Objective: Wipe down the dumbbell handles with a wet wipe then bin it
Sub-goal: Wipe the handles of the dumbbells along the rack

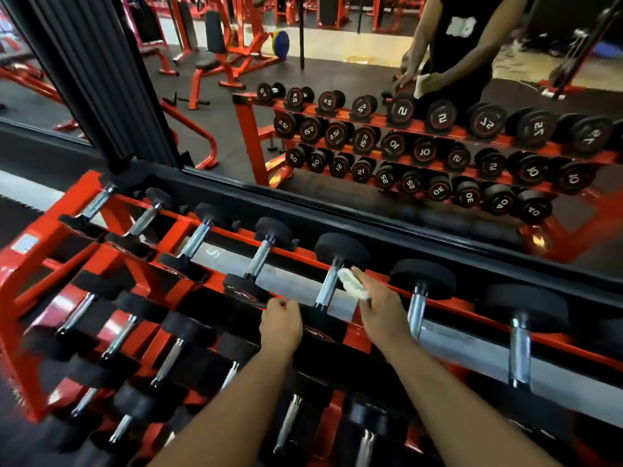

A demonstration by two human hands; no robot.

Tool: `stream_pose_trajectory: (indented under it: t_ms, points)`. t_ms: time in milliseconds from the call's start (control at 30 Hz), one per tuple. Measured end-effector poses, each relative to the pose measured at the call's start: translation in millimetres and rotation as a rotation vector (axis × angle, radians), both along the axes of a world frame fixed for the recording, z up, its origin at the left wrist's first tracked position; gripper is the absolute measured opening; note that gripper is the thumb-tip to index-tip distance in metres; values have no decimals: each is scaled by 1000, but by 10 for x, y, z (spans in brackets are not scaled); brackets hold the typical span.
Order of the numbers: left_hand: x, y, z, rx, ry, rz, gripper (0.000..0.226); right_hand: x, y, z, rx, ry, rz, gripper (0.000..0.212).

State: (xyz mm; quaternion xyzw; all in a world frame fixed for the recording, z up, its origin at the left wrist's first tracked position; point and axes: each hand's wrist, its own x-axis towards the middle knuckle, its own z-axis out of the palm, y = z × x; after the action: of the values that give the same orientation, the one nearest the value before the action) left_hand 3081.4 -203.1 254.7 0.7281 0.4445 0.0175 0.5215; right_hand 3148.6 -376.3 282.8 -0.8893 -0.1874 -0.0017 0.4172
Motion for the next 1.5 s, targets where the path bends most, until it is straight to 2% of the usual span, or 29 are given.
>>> stream_pose_trajectory:
  t_ms: [100, 167, 233, 333, 467, 600, 700, 800, 867, 967, 1033, 1100, 1167, 1233, 1367, 1433, 1500]
  points:
    - [407, 58, -117, -67, 122, 75, 54, 415, 152, -497, -307, -247, 336, 65]
    - [549, 67, -159, -104, 187, 135, 59, 550, 197, -661, -646, -468, 619, 65]
    - [637, 60, -245, -112, 212, 161, 62, 656, 211, -733, -858, -550, 808, 67]
    - [683, 22, -394, -67, 212, 188, 63, 817, 190, -780, -901, -767, 919, 57]
    - [683, 6, -475, 29, 166, 208, 53, 939, 538, -809, -841, -745, 1008, 44]
    - [671, 34, -485, 72, 165, 223, 49, 932, 634, -798, -873, -641, 1020, 48]
    - [684, 32, -485, 89, 163, 212, 47, 914, 366, -747, -878, -748, 1027, 57]
    - [685, 22, -459, 88, 161, 207, 46, 899, 384, -637, -905, -845, 1046, 50]
    - [683, 15, -435, 79, 160, 211, 45, 886, 572, -586, -955, -798, 1023, 47]
    - [672, 16, -416, 69, 161, 212, 45, 863, 819, -528, -1065, -627, 1011, 46]
    - [668, 20, -405, 69, 165, 205, 45, 867, 724, -575, -1039, -597, 1032, 44]
    - [658, 13, -388, 66, 163, 204, 42, 897, 508, -663, -949, -628, 1049, 56]
    - [666, 1, -361, 57, 159, 199, 36, 906, 342, -741, -949, -710, 1013, 61]
    - [662, -4, -344, 58, 161, 191, 30, 876, 390, -744, -958, -739, 993, 54]
    - [669, 4, -324, 75, 182, 161, 43, 845, 831, -488, -1043, -587, 998, 27]
    - [662, 20, -319, 77, 210, 144, 47, 836, 840, -488, -1060, -569, 993, 28]
    - [665, -10, -305, 98, 233, 108, 52, 859, 600, -614, -998, -613, 1006, 41]
